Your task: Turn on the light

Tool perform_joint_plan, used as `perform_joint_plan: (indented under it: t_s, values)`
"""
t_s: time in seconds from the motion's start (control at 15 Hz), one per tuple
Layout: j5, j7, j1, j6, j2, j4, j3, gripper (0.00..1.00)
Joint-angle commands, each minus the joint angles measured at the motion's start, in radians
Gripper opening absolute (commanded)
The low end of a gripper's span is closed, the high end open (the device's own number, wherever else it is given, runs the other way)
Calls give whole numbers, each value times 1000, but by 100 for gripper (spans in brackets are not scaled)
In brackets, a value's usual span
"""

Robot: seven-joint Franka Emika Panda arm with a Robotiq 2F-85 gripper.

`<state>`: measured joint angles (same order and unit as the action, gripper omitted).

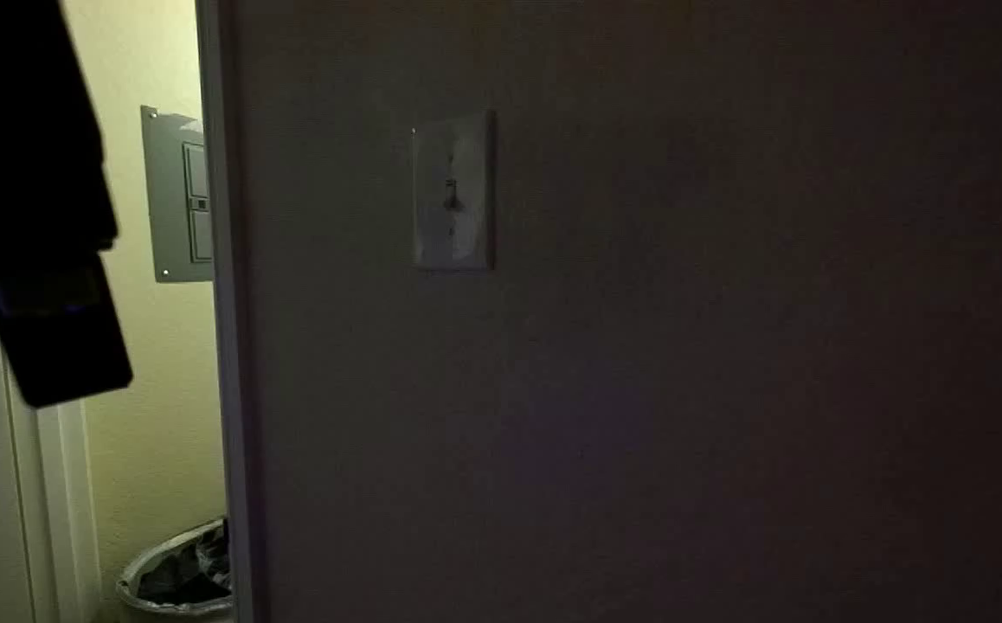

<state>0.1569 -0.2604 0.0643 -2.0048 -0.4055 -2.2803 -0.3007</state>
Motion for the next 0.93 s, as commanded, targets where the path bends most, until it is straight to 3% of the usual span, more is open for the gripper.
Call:
perform_joint_plan:
  t_s: [0.0, 0.4, 0.87]
  values:
    - [10, -8, 24, 5, 4, 4, 20, 100]
    - [12, -14, 23, 5, 13, 11, 25, 100]
    - [17, -49, -10, 16, 117, 69, 68, 100]
